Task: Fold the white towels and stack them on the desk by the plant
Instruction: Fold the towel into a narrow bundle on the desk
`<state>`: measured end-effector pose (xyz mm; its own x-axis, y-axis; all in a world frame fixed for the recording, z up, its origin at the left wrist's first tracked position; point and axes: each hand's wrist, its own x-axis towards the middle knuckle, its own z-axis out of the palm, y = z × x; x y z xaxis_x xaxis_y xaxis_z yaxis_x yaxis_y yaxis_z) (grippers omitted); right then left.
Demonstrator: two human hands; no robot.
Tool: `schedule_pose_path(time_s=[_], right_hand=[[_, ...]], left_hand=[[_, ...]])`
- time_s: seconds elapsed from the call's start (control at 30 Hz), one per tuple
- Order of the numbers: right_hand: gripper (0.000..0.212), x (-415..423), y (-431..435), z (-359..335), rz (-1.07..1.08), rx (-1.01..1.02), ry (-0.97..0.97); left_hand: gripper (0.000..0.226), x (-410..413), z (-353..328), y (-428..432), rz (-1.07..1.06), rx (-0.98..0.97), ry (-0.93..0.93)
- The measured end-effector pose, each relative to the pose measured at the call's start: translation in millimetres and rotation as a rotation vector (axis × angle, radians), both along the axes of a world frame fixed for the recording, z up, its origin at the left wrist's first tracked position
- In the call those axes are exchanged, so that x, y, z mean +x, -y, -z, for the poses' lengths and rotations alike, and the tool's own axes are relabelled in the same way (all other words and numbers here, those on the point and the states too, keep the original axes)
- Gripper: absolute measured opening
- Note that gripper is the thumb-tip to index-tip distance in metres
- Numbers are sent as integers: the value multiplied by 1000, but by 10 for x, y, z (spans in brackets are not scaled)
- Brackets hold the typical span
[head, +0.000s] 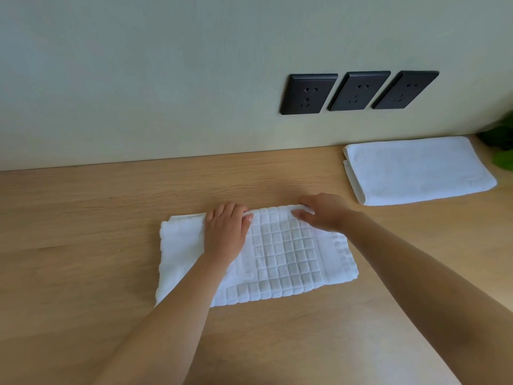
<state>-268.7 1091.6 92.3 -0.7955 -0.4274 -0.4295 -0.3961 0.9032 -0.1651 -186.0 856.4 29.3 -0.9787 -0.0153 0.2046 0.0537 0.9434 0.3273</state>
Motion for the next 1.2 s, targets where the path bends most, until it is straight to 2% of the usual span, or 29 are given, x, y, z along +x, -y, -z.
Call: schedule_pose_path(time_s=[0.17, 0.27, 0.37, 0.47, 0.57, 0.63, 0.7, 0.77, 0.8, 0.87, 1.0, 1.2], right_hand=[[41, 86, 60, 80, 4, 61, -144], [46, 176, 60, 131, 68, 61, -254], [57, 259, 18, 177, 174, 107, -302], [63, 309, 19, 229, 258, 162, -326], [65, 368, 130, 237, 325, 235, -348], [59, 500, 290, 264, 344, 69, -421], [53, 725, 514, 297, 293, -229, -498], [50, 968, 711, 367, 244, -447, -383], [53, 1064, 765, 407, 233, -480, -309], [57, 1138, 736, 492, 217, -437, -267], [56, 1035, 454, 545, 184, -270, -302], [61, 923, 0, 534, 366, -156, -286]], left_hand=[[19, -52, -55, 5, -25, 8, 20], [9, 51, -150, -86, -69, 7, -61], [25, 345, -158, -247, 48, 68, -48], [42, 501, -8, -276, 164, -39, 48], [49, 488, 42, -252, 198, -116, 129], [50, 479, 38, -266, 188, -117, 144], [49, 471, 40, -268, 173, -112, 134], [48, 453, 43, -254, 166, -101, 100], [48, 444, 41, -242, 163, -95, 82], [47, 442, 33, -226, 166, -93, 76], [53, 440, 18, -218, 163, -84, 115], [58, 443, 20, -213, 169, -72, 159]])
